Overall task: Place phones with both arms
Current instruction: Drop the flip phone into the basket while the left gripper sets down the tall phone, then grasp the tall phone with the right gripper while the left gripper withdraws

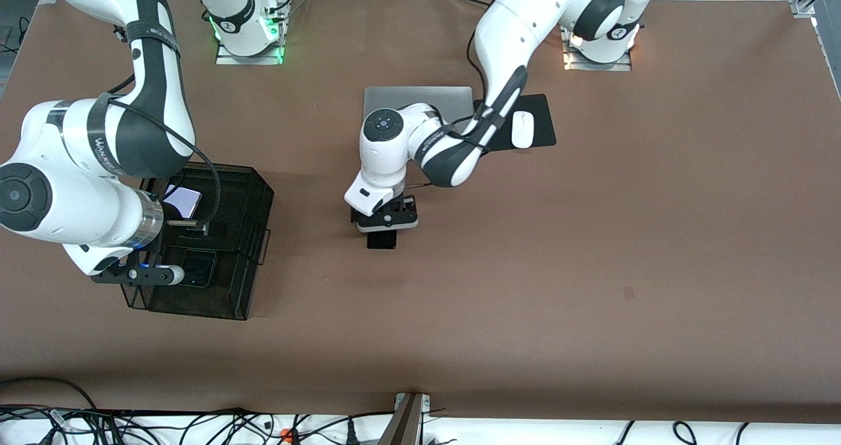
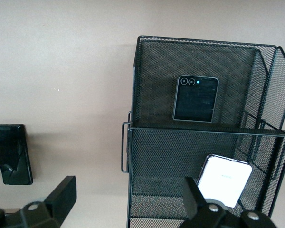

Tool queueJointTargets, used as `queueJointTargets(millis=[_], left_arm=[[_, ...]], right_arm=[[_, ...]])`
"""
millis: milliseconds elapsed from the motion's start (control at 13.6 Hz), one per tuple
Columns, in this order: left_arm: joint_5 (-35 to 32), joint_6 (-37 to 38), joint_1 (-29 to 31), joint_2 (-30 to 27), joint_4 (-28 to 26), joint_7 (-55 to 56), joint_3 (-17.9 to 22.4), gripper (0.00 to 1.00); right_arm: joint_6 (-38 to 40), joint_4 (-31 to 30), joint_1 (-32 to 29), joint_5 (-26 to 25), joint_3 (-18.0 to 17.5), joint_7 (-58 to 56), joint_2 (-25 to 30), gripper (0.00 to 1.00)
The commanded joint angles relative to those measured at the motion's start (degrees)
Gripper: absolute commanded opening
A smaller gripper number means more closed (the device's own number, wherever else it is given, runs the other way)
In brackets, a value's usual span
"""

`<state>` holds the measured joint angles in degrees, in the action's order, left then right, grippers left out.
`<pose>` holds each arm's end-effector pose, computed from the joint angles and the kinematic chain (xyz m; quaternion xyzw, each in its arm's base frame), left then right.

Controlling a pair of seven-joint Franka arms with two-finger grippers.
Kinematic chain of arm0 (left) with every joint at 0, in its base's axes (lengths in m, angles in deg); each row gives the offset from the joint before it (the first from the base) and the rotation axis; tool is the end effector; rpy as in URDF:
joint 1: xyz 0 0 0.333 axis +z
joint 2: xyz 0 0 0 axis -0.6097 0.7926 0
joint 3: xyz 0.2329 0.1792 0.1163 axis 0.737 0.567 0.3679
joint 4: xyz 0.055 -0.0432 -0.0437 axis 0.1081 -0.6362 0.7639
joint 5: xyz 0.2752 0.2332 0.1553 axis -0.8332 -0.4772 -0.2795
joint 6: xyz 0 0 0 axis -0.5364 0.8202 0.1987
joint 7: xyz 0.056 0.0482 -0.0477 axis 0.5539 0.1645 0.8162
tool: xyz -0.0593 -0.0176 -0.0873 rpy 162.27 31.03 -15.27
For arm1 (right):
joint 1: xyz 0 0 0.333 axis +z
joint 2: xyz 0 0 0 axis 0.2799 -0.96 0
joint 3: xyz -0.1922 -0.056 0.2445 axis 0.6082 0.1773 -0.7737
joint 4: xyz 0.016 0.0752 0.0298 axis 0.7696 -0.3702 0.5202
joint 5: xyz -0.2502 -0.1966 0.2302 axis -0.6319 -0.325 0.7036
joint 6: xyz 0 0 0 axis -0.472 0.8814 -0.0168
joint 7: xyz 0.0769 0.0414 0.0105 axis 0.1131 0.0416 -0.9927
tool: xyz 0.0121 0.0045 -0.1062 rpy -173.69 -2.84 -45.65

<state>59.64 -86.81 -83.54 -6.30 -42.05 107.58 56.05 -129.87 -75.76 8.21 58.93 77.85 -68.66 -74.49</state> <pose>0.5721 -0.5784 0.2485 0.9864 0.1073 0.1051 0.0664 0.6982 0.1200 0.4484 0.9977 -0.0134 -0.0666 0.0030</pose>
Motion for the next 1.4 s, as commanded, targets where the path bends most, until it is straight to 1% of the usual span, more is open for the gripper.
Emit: queueJointTargets(millis=[0, 73, 220, 367, 441, 514, 588, 735, 882, 1028, 1175, 1322], left_arm=[[3.6, 5.76, 3.85, -6.02, -1.42, -3.3, -0.29, 1.0], [5.09, 7.95, 5.52, -7.96, -1.94, -6.19, -0.64, 1.0], [6.33, 13.23, 9.3, -9.99, -4.13, -10.33, -1.08, 1.0], [5.9, 16.57, 13.69, -14.54, -11.31, -12.96, -0.99, 1.0], [5.89, 17.98, 17.11, -17.79, -15.61, -17.94, -0.99, 1.0], [5.89, 19.56, 21.4, -21.56, -19.92, -25.3, -0.99, 1.0], [5.98, 21.67, 25.28, -24.38, -22.4, -32.6, -0.99, 1.0], [5.55, 26.85, 32.31, -28.0, -22.6, -40.99, -0.99, 1.0], [5.45, 29.32, 37.24, -31.86, -22.69, -45.56, -0.64, 1.0], [5.54, 33.01, 41.91, -35.56, -22.69, -53.29, -0.82, 1.0], [5.63, 34.95, 44.81, -38.72, -22.51, -55.69, -0.82, 1.0], [5.63, 37.24, 46.22, -41.28, -22.51, -55.96, -0.64, 1.0]], right_arm=[[0.49, -2.78, 1.98, -0.49, -0.51, 2.31, 1.86, 0.99], [-0.82, -4.79, 3.64, 0.3, -0.6, 5.19, 2.3, 0.99], [-3.89, -5.25, 8.73, 1.53, -0.6, 13.0, 1.87, 0.99], [-9.94, -5.26, 15.06, 1.54, -0.6, 23.19, 0.11, 0.99], [-13.28, -5.25, 17.18, 1.97, -0.6, 26.63, -1.46, 0.99], [-16.62, -5.25, 19.11, 3.63, -0.6, 29.63, -3.13, 0.99], [-19.96, -5.25, 21.31, 5.47, -0.69, 31.4, -5.24, 0.99], [-26.29, -5.87, 24.83, 6.63, -0.77, 33.34, -9.46, 0.99], [-32.18, -8.58, 27.03, 6.63, -1.04, 33.44, -12.63, 0.99], [-37.03, -12.36, 27.57, 6.55, -1.47, 32.13, -13.69, 0.99], [-39.32, -15.52, 27.83, 6.28, -1.65, 27.92, -13.78, 0.99], [-39.68, -16.68, 28.09, 6.37, -1.65, 26.4, -13.78, 0.99]])
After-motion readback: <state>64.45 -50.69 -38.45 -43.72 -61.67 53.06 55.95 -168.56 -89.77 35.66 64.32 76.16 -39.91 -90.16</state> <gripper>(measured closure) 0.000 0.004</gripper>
